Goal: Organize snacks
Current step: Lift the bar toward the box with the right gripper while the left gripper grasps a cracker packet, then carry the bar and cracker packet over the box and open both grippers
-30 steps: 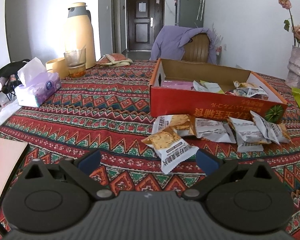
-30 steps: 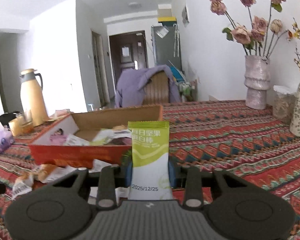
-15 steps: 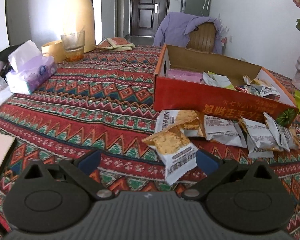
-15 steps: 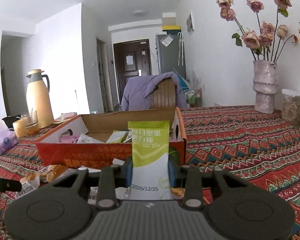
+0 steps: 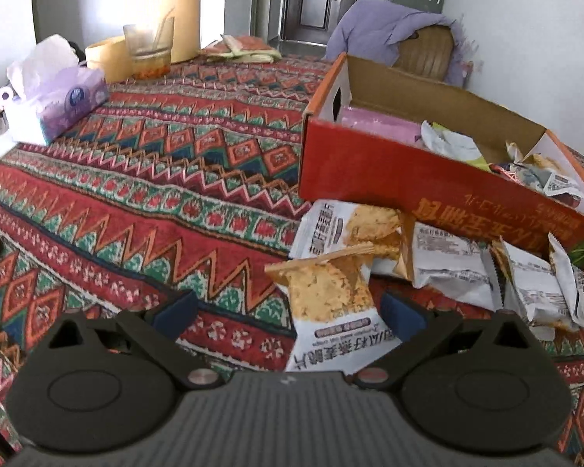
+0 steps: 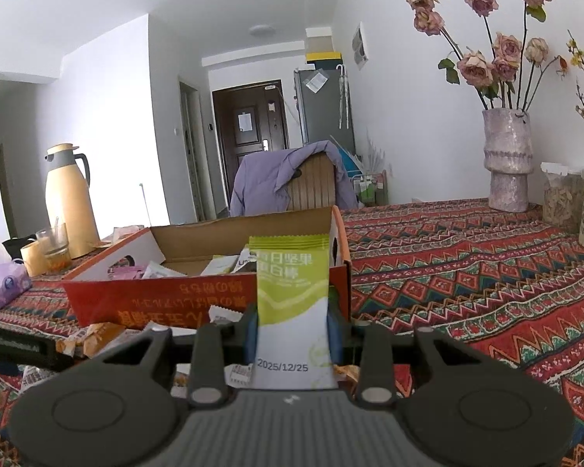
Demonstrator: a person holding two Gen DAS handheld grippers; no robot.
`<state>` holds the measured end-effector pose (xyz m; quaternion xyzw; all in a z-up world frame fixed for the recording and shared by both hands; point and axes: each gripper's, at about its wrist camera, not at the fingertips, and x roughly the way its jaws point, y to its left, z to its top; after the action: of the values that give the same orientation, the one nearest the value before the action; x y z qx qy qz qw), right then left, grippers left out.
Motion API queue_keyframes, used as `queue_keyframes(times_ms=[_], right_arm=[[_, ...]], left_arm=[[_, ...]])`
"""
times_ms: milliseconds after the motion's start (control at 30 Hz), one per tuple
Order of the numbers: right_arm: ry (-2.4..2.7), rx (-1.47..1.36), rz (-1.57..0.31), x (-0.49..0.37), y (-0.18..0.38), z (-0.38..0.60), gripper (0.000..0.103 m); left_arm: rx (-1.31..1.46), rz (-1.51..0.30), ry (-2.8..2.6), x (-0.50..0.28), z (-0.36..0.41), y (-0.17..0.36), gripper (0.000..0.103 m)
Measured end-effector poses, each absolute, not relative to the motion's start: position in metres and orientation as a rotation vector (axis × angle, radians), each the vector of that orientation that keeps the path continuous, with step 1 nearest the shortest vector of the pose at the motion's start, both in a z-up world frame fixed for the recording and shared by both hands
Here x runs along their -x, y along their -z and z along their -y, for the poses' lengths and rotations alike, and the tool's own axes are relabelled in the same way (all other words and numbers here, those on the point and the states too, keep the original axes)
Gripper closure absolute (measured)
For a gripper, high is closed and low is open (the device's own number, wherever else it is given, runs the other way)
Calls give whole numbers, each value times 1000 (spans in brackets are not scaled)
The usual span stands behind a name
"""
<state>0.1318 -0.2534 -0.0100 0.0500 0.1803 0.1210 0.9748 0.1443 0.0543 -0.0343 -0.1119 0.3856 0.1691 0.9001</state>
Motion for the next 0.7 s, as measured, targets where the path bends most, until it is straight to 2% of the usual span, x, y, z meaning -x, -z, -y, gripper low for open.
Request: queue_keyframes(times_ms=[67,200,267,300,333,700], right_arm=[[-247,-101,-362,-132,9,254,69],[-250,-100,-356,-131,9,253,69],[-249,-102,-355,-131,9,253,69],[-249,-103,-354,-131,9,254,69],[-249,-103,-354,-131,9,254,69],[-244,-102,-350,-130,10,253,69]], left_arm=[[223,-792,-353,-143,-53,34,7],[210,-774,-348,-140,-49,32,26],[194,-763,-343,-137,-46,32,39],[181,-753,-338,-135,-45,32,52],[170,-746,-331,-133,-43,32,59],[167,-686,-291,-114,-45,25,61]])
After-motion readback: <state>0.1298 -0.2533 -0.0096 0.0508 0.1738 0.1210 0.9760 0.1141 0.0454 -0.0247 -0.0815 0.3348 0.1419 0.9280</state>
